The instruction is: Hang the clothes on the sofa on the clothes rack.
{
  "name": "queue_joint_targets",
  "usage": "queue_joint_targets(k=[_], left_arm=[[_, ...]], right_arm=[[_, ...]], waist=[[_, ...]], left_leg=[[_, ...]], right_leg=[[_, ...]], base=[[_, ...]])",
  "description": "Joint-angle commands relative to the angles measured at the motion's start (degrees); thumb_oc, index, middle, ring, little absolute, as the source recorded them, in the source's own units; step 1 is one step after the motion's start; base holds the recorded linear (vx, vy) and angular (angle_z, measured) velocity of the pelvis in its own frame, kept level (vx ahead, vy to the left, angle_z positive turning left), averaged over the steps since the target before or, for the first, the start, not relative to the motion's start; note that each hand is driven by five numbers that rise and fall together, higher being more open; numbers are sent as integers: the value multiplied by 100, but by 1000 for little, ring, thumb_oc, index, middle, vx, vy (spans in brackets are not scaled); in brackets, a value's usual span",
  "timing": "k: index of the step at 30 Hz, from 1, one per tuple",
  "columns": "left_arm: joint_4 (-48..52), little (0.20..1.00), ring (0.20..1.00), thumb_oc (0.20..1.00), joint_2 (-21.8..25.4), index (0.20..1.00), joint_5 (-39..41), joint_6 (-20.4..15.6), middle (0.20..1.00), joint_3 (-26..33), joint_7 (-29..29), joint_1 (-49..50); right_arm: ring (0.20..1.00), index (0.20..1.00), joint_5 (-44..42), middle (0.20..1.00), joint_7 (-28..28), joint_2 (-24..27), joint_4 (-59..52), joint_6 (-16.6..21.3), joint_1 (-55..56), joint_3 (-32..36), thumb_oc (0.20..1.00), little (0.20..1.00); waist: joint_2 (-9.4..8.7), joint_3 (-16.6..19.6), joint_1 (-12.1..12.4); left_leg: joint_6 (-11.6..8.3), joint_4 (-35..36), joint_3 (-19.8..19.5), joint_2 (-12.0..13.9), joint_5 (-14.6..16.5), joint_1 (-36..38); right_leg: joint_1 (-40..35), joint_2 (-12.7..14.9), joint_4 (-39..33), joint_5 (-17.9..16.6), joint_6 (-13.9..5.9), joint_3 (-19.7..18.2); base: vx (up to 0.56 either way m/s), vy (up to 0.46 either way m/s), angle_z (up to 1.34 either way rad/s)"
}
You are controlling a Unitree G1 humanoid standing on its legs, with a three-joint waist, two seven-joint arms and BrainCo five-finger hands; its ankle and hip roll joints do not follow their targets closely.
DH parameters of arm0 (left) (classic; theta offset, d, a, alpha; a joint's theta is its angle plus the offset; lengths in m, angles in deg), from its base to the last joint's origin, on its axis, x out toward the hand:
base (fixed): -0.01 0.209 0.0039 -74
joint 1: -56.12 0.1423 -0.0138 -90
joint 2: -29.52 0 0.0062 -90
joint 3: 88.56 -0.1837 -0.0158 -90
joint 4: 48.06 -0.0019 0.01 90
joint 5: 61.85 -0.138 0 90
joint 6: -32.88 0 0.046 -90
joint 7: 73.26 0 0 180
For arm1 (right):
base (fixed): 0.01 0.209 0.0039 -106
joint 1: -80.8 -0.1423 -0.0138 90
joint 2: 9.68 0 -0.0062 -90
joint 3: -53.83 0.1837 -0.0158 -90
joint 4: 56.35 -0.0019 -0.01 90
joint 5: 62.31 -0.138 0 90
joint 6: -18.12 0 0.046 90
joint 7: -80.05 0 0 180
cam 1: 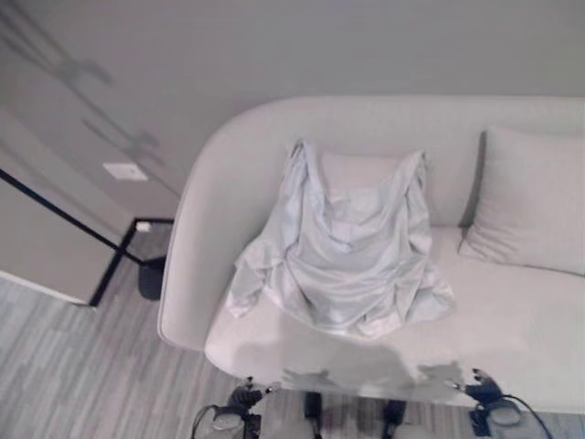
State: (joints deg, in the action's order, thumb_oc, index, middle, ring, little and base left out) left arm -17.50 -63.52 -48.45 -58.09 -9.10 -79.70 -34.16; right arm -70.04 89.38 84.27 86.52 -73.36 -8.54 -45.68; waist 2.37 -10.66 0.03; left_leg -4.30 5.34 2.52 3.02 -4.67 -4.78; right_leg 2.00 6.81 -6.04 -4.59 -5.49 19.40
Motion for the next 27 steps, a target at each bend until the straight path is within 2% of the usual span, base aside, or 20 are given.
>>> queue_joint_targets(k=[1, 5, 14, 19, 22, 24, 25, 27], left_arm=[[-197, 1000, 1000, 1000, 135, 1000, 23, -39, 1000, -56, -34, -214], [-194, 1000, 1000, 1000, 184, 1000, 0, -35, 1000, -64, -64, -213], [-118, 1000, 1000, 1000, 373, 1000, -25, -44, 1000, 35, -107, -154], [-57, 1000, 1000, 1000, 506, 1000, -8, -44, 1000, 142, -92, -111], [86, 1000, 1000, 1000, 584, 1000, -20, -65, 1000, 179, -114, -94], [213, 1000, 1000, 1000, 621, 1000, -17, -80, 1000, 169, -131, -118], [309, 1000, 1000, 1000, 699, 1000, -117, 2, 1000, 109, -216, -235], [605, 1000, 1000, 1000, 744, 1000, -146, -107, 1000, 77, -170, -277]], right_arm=[[1000, 1000, -114, 1000, 88, 127, -28, 93, -116, -43, 1000, 1000], [1000, 1000, -87, 1000, 89, 61, 18, 76, -155, -64, 1000, 1000], [1000, 1000, -7, 1000, 67, -8, -133, 47, -352, -94, 1000, 1000], [1000, 1000, 61, 1000, 70, -35, -353, 56, -444, -79, 1000, 1000], [1000, 1000, 41, 1000, 111, -54, -536, 91, -410, -1, 1000, 1000], [1000, 1000, 34, 1000, 143, -21, -650, 106, -355, 53, 1000, 1000], [1000, 1000, 94, 1000, 308, 67, -782, 141, -282, 157, 1000, 1000], [1000, 1000, 61, 1000, 217, 80, -812, 129, -184, 225, 1000, 1000]], waist=[[112, -117, 1], [80, -84, -31], [-69, -48, 31], [-115, -149, 58], [-106, -194, 9], [-100, -199, -30], [-127, -255, -130], [-199, -224, -179]], left_leg=[[-137, -202, -29, -193, -111, -337], [-110, -96, 86, -219, -76, -156], [86, -181, 296, -332, 238, 3], [230, -299, 416, -375, 399, -23], [225, -259, 447, -335, 440, 115], [221, -277, 406, -332, 469, 134], [220, -279, 363, -350, 518, 152], [193, -338, 306, -415, 557, 165]], right_leg=[[-55, -180, 104, 392, -471, -223], [-82, -94, 104, 363, -488, -280], [-65, 224, 104, 148, -655, -476], [340, 469, 836, 148, -714, -532], [560, 507, 1203, 161, -683, -570], [647, 463, 1019, 125, -652, -641], [851, 388, 691, 30, -641, -795], [667, 400, 171, -149, -745, -893]], base=[[64, 62, -5], [85, 128, -8], [66, 154, -14], [12, 134, -14], [78, 92, -28], [82, -3, -14], [121, -30, 2], [122, -54, 12]])
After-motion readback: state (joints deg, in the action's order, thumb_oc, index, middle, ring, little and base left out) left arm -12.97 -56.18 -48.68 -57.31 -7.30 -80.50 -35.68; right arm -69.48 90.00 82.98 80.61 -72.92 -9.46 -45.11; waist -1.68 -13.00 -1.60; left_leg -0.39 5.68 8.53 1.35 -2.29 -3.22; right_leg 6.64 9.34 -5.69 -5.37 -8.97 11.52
